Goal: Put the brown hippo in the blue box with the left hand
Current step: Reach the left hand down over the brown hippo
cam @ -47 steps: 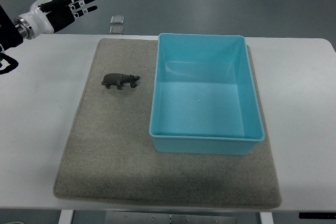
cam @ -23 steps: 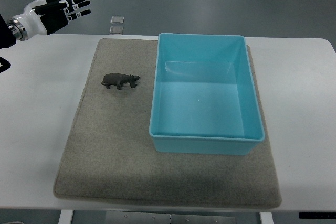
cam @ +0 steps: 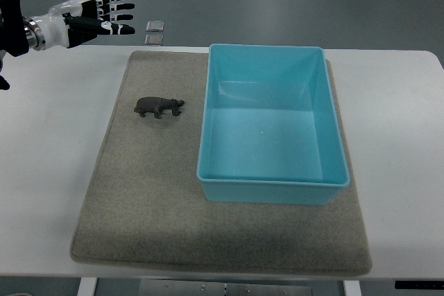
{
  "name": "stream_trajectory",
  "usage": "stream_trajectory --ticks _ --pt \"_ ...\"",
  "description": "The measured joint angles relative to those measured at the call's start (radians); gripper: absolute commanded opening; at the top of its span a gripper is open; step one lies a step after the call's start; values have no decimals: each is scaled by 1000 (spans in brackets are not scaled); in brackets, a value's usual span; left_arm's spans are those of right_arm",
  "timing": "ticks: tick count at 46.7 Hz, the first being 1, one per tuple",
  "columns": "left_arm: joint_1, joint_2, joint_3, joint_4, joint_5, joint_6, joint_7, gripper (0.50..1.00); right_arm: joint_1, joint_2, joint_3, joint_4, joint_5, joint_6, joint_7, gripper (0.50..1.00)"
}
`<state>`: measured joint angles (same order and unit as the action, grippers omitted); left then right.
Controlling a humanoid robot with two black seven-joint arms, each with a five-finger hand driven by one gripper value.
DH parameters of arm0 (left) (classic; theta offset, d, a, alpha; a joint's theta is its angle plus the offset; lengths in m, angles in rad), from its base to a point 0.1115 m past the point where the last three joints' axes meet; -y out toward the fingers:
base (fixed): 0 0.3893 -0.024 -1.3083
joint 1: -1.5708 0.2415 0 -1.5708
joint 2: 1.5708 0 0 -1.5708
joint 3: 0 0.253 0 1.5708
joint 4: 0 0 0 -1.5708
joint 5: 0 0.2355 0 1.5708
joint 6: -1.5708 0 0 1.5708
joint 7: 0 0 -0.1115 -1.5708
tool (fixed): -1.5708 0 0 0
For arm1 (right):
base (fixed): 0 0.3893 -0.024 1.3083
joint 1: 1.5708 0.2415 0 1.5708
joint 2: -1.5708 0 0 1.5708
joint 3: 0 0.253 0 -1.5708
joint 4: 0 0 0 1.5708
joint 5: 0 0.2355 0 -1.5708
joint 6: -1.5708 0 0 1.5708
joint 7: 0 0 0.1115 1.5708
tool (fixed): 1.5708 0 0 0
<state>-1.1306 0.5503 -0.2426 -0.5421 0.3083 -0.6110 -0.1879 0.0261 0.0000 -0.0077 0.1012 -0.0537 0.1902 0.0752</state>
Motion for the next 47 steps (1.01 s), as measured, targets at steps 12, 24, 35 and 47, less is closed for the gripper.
stream_trajectory --ticks 12,24,35,47 --pt "2 8 5 -212 346 153 -44 1000 0 0 0 0 0 0 0 936" --pt "3 31 83 -331 625 312 -46 999 0 0 0 1 0 0 0 936" --pt "-9 47 91 -332 866 321 -46 994 0 0 0 0 0 0 0 936" --pt "-11 83 88 -380 1042 326 -49 990 0 0 0 0 0 0 0 936"
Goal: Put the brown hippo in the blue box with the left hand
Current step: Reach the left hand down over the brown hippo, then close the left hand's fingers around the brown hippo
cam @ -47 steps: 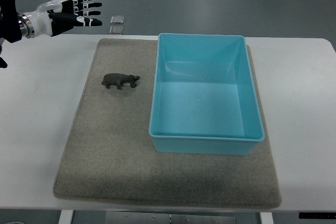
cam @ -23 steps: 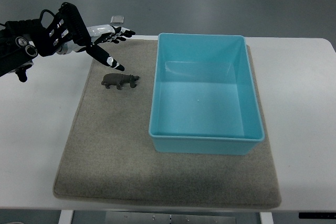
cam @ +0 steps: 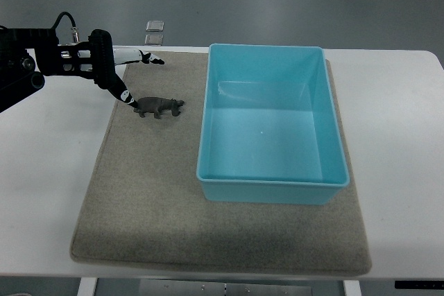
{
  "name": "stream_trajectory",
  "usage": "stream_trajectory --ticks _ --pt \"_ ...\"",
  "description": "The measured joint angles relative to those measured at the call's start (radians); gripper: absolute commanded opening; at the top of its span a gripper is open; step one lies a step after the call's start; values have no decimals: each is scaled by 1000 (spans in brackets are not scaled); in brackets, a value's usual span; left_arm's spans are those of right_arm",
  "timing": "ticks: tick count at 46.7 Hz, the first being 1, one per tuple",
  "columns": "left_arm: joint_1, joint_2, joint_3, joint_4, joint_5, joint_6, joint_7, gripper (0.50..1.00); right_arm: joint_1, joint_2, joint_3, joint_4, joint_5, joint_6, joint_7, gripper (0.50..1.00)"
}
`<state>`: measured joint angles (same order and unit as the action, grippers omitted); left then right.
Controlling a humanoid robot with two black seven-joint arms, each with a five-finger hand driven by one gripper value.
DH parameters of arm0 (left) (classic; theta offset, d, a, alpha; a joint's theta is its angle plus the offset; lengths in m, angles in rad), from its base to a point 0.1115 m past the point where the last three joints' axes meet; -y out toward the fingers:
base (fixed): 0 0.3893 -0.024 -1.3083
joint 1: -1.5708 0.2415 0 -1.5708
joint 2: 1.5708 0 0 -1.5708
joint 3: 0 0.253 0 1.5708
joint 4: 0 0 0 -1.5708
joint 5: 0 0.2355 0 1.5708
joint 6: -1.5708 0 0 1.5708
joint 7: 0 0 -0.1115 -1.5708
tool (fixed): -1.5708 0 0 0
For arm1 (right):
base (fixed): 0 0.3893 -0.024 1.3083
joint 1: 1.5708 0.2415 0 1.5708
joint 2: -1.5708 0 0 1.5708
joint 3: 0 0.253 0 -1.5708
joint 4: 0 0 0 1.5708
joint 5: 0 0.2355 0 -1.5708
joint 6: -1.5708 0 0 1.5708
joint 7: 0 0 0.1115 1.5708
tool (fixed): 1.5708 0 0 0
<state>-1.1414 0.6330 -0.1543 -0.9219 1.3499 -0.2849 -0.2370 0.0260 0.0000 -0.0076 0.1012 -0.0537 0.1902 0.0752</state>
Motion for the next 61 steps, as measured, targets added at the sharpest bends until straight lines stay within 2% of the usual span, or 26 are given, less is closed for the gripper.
stream_trajectory --ticks 11,25,39,43,47,56,61 --pt "41 38 2 -82 78 138 -39 996 0 0 0 0 0 0 0 936" --pt "48 15 7 -90 80 141 -39 996 0 0 0 0 0 0 0 936" --pt "50 -29 9 -31 81 141 -38 971 0 0 0 0 0 0 0 936" --pt "51 -35 10 -25 81 139 -38 907 0 0 0 0 0 0 0 936" --pt "51 -36 26 -26 81 134 -39 870 0 0 0 0 0 0 0 936" --pt "46 -36 34 -36 83 116 -39 861 0 0 0 0 0 0 0 936" --pt "46 -36 34 -38 84 115 -39 834 0 0 0 0 0 0 0 936"
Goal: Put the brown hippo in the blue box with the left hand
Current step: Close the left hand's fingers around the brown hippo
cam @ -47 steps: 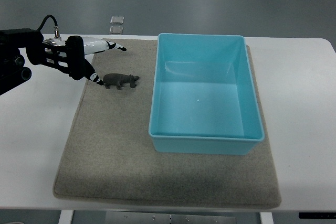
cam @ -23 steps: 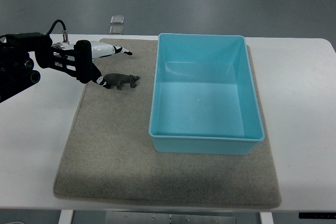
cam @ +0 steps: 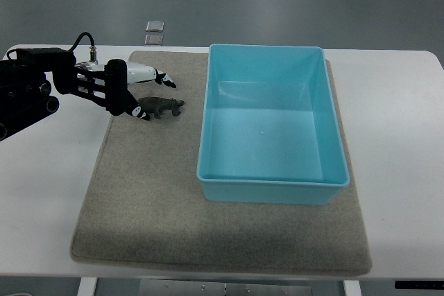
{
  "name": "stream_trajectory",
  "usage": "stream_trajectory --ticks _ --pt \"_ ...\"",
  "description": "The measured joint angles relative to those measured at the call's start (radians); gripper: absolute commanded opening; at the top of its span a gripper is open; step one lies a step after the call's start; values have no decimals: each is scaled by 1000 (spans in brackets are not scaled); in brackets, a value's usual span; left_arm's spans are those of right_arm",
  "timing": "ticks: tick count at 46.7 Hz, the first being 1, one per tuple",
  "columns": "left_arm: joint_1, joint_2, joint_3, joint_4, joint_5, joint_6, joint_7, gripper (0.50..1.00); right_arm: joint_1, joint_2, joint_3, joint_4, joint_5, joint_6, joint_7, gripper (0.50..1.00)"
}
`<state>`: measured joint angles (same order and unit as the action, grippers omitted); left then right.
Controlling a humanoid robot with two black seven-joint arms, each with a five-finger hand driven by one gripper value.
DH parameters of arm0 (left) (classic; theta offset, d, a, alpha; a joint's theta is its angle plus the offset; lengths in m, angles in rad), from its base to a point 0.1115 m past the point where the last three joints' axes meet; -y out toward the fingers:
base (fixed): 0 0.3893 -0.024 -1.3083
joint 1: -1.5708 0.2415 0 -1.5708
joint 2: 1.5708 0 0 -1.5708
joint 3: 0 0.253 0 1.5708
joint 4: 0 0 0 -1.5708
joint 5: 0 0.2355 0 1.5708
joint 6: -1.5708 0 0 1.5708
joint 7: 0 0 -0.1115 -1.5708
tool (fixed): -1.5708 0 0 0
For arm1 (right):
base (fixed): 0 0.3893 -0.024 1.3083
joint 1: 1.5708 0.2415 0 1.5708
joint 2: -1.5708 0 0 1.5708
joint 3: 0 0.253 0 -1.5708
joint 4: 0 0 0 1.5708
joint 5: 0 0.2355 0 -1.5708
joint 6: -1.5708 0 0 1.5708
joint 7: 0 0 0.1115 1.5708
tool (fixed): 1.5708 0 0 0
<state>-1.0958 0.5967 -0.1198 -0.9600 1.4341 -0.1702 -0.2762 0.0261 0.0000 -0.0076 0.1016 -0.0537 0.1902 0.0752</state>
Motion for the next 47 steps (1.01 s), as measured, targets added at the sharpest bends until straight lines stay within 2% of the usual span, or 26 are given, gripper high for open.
stream_trajectory --ticks 8,10,14,19,24,32,34,37,44,47 --pt "-3 0 2 0 2 -12 0 776 0 0 0 0 0 0 0 936" --pt "-3 0 2 0 2 -15 0 744 0 0 0 0 0 0 0 936" --pt "-3 0 2 -2 2 -16 0 714 0 0 0 0 0 0 0 936" --pt "-3 0 2 -1 3 -18 0 709 0 0 0 0 0 0 0 936" --pt "-2 0 2 -3 7 -18 0 666 0 0 0 0 0 0 0 936" --pt "0 -1 2 -3 22 -19 0 658 0 0 0 0 0 0 0 936" --pt "0 -2 2 -4 23 -19 0 628 0 0 0 0 0 0 0 936" --pt "0 -9 7 -4 23 -19 0 611 0 0 0 0 0 0 0 936" --pt "-4 -14 23 -5 23 -19 0 514 0 0 0 0 0 0 0 936" --pt "-6 -14 23 -5 23 -18 0 500 0 0 0 0 0 0 0 936"
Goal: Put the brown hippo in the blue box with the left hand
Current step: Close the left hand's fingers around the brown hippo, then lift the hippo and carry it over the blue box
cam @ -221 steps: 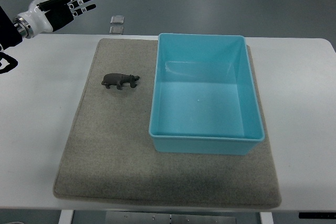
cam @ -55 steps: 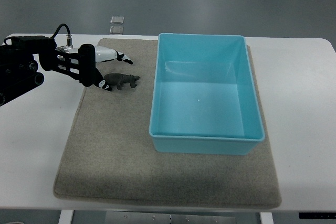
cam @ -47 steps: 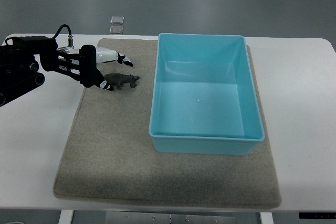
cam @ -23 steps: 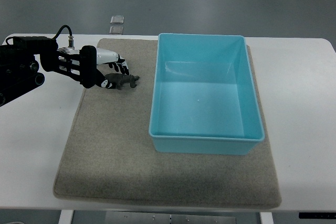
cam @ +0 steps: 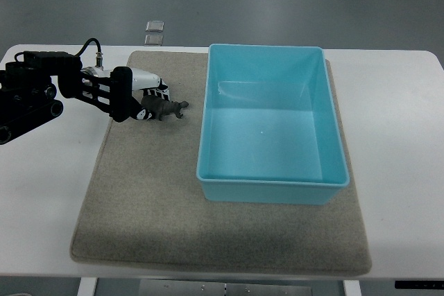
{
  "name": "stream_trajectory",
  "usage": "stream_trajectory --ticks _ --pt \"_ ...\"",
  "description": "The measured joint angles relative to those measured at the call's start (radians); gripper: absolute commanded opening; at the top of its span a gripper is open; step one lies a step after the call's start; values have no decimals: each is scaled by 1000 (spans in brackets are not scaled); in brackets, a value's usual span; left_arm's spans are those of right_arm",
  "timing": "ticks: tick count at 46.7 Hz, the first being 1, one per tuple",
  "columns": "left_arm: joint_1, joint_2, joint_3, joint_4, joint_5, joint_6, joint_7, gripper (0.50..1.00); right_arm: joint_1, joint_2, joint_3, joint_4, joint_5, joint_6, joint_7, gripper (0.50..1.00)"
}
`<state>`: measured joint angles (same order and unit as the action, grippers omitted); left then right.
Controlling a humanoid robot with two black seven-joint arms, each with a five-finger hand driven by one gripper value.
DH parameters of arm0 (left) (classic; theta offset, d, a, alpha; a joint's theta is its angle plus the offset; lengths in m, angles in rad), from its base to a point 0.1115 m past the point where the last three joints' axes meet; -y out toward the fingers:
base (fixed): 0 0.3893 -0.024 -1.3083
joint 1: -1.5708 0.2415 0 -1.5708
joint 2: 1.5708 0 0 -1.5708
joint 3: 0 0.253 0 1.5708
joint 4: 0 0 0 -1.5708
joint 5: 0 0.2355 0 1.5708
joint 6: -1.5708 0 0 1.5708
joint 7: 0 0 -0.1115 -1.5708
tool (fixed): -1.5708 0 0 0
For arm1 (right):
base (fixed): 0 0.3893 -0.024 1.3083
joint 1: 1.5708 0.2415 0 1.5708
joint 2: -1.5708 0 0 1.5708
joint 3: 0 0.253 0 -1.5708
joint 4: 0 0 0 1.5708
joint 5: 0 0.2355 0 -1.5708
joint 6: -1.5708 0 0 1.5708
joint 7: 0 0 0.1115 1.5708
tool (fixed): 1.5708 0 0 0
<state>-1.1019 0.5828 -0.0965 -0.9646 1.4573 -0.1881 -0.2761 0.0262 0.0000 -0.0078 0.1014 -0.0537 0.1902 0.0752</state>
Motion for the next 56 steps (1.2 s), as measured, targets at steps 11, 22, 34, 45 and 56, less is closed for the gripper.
stream_trajectory --ticks 11,22,34,45,56 --pt "-6 4 -4 0 0 2 0 500 0 0 0 0 0 0 0 936" --pt "-6 5 -6 0 -2 3 0 500 0 0 0 0 0 0 0 936" --pt "-6 12 -15 -2 -26 4 0 500 0 0 0 0 0 0 0 936" --pt "-5 38 -17 -2 -83 3 0 500 0 0 0 0 0 0 0 936" --pt "-26 58 -17 -3 -95 2 -1 500 0 0 0 0 0 0 0 936"
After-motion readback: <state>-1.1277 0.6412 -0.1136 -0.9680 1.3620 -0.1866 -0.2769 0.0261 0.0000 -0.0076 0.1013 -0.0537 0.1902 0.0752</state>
